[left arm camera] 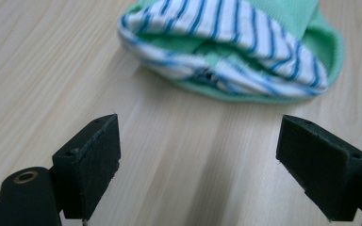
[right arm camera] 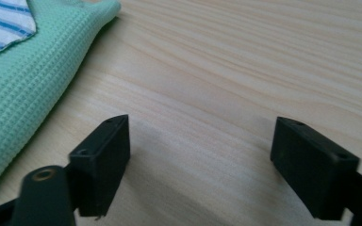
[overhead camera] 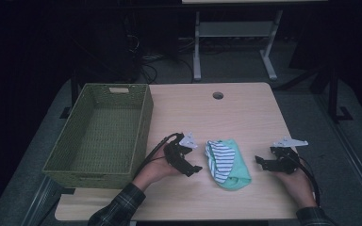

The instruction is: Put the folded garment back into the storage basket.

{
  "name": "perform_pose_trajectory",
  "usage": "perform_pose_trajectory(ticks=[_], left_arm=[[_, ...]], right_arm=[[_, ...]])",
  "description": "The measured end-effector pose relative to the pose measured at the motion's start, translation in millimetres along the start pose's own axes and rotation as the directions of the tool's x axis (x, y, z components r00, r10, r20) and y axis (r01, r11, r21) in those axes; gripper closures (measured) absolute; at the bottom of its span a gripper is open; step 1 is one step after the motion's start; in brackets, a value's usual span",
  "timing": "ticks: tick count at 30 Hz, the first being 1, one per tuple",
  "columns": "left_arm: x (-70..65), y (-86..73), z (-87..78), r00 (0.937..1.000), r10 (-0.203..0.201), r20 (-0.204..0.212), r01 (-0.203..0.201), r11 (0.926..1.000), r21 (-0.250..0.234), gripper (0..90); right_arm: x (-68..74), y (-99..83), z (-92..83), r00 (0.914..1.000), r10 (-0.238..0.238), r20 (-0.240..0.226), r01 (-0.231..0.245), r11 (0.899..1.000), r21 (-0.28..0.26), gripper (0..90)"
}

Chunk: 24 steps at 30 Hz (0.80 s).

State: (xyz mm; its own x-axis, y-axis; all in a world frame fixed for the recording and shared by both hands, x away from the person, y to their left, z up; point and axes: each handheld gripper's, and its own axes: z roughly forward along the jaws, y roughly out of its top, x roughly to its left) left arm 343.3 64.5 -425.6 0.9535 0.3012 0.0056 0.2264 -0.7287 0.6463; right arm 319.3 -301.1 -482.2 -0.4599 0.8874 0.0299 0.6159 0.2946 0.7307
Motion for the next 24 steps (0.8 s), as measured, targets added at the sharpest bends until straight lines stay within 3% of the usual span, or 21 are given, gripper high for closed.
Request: perform_pose_trajectory(ticks=[6, 14, 15, 18, 24], left_arm=[[-1.5, 26.2, 11.2, 0.9975, 0.063, 0.031, -0.064, 0.9974, 0.033, 14.0], [-2.7, 47.6, 28.5, 0.9917, 0.117, 0.052, -0.120, 0.9910, 0.058, 14.3], [-3.8, 48.5, 30.6, 0.9927, 0.107, 0.057, -0.110, 0.9927, 0.051, 14.3], [-3.7, 50.0, 39.5, 0.9892, 0.127, 0.072, -0.133, 0.9871, 0.088, 16.0], [-3.7, 46.0, 53.5, 0.9875, 0.131, 0.087, -0.142, 0.9820, 0.125, 16.0]], right_arm=[[-0.7, 0.4, 0.7, 0.9999, 0.012, 0.010, -0.012, 1.000, 0.006, 16.9], [-0.8, 0.4, 0.6, 0.9998, 0.015, 0.013, -0.015, 1.000, 0.006, 16.9], [-0.8, 0.4, 0.6, 0.9998, 0.016, 0.014, -0.016, 1.000, 0.006, 16.9], [-0.8, 0.4, 0.6, 0.9998, 0.016, 0.015, -0.016, 1.000, 0.006, 16.9], [-0.9, 0.4, 0.7, 0.9997, 0.017, 0.016, -0.017, 1.000, 0.006, 16.9]])
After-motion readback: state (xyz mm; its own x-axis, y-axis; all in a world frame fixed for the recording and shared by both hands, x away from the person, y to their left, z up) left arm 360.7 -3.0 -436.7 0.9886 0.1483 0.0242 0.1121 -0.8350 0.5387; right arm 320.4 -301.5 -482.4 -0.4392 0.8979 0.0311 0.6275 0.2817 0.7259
